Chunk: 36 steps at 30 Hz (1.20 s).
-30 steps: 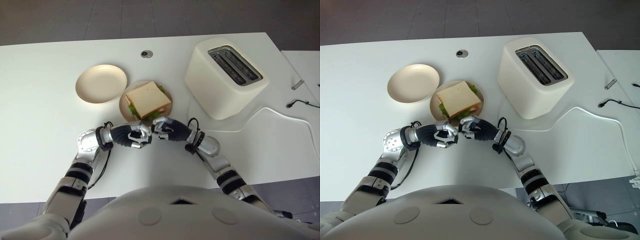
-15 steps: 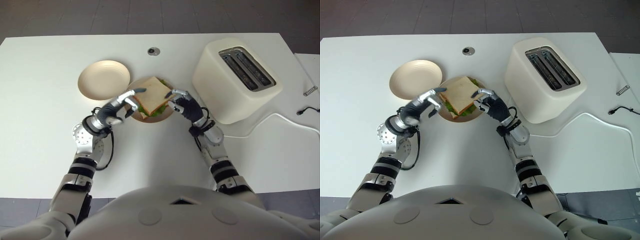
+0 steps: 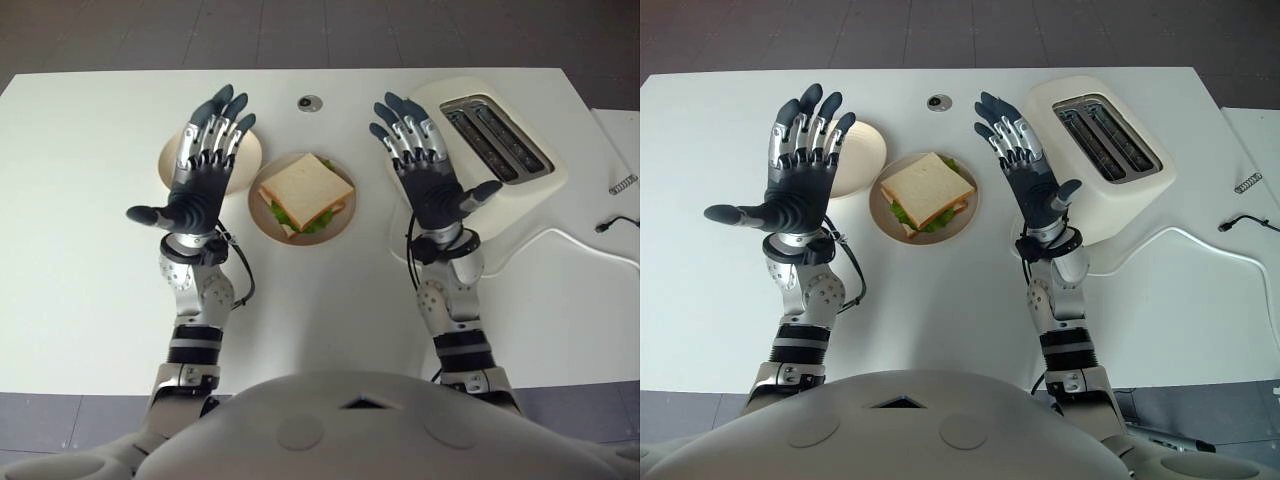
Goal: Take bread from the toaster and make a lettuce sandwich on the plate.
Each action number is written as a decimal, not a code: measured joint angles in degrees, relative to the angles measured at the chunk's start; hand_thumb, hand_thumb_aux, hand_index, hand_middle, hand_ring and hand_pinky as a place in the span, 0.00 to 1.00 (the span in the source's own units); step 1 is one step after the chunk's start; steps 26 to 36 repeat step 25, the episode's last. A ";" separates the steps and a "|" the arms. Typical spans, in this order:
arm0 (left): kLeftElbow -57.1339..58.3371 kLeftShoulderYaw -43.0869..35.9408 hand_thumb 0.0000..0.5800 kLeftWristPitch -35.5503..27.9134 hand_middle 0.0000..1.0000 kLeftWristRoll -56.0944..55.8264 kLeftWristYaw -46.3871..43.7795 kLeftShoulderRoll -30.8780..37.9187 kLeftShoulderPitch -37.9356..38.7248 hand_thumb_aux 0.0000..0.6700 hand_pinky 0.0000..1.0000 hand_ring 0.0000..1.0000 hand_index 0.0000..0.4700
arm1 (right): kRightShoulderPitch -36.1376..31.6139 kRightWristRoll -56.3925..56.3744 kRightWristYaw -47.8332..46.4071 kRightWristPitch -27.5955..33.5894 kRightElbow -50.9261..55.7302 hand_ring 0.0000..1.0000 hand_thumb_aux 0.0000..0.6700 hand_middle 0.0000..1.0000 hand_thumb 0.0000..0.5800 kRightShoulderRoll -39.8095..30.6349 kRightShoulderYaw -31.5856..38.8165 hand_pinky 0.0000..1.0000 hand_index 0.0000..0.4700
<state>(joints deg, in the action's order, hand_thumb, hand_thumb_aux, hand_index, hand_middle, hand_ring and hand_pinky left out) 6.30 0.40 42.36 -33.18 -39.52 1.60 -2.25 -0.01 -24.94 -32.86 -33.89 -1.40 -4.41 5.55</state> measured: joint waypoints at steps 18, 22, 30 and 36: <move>7.46 1.77 0.00 3.44 0.00 9.72 4.06 -0.58 -2.27 0.00 0.00 0.00 0.00 | 0.09 -1.34 -1.32 0.56 -0.97 0.00 0.00 0.00 0.00 0.55 -1.62 0.00 0.00; 8.19 1.46 0.00 3.96 0.00 10.55 4.08 -0.62 -2.41 0.00 0.00 0.00 0.00 | 0.04 -1.29 -1.39 0.74 -0.88 0.00 0.00 0.00 0.00 0.62 -1.62 0.00 0.00; 8.19 1.00 0.00 4.18 0.00 10.63 4.12 -0.72 -2.40 0.00 0.00 0.00 0.00 | 0.04 -1.21 -1.58 0.85 -0.40 0.00 0.00 0.00 0.00 0.64 -1.61 0.00 0.00; 8.19 1.00 0.00 4.18 0.00 10.63 4.12 -0.72 -2.40 0.00 0.00 0.00 0.00 | 0.04 -1.21 -1.58 0.85 -0.40 0.00 0.00 0.00 0.00 0.64 -1.61 0.00 0.00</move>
